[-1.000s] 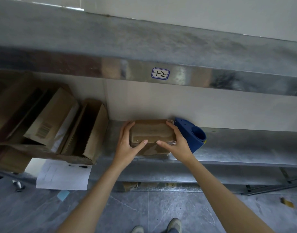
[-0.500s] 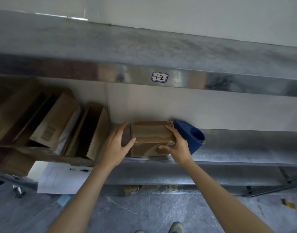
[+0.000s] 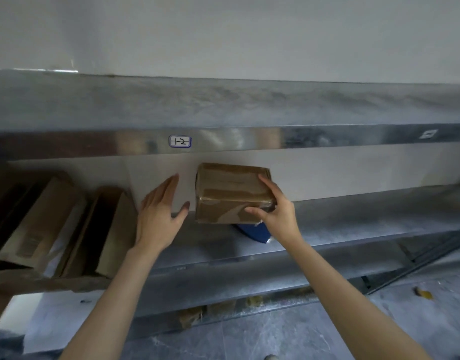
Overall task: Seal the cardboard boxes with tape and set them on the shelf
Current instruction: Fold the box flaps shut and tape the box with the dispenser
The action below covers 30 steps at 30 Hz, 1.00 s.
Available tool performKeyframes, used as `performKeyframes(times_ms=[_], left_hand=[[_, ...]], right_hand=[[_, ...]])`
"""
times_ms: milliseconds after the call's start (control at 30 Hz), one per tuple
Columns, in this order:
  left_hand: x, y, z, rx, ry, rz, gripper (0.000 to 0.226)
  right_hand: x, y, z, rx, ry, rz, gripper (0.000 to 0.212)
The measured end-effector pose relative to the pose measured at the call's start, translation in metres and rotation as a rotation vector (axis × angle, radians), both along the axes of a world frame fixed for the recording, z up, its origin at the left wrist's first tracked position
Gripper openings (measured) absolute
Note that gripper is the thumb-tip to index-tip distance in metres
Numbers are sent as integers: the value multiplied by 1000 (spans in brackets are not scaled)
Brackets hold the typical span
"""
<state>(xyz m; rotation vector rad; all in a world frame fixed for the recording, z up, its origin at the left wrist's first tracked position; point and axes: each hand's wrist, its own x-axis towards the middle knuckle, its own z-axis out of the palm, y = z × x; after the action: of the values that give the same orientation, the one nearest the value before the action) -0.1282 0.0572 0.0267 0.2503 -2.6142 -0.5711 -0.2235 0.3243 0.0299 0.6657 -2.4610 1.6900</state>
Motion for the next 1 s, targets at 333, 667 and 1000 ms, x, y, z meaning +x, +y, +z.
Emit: performKeyframes(times_ms=[333, 667, 1000], left_hand=[[-68, 111, 3, -55, -144, -113, 80], [-143, 281, -2, -18, -196, -96, 80], [-187, 420, -11, -34, -247, -52, 82]], right_hand=[[-58, 143, 6, 4, -6, -171, 80], [-141, 340, -12, 87, -68, -179, 80], [-214, 504, -37, 203, -113, -195, 82]])
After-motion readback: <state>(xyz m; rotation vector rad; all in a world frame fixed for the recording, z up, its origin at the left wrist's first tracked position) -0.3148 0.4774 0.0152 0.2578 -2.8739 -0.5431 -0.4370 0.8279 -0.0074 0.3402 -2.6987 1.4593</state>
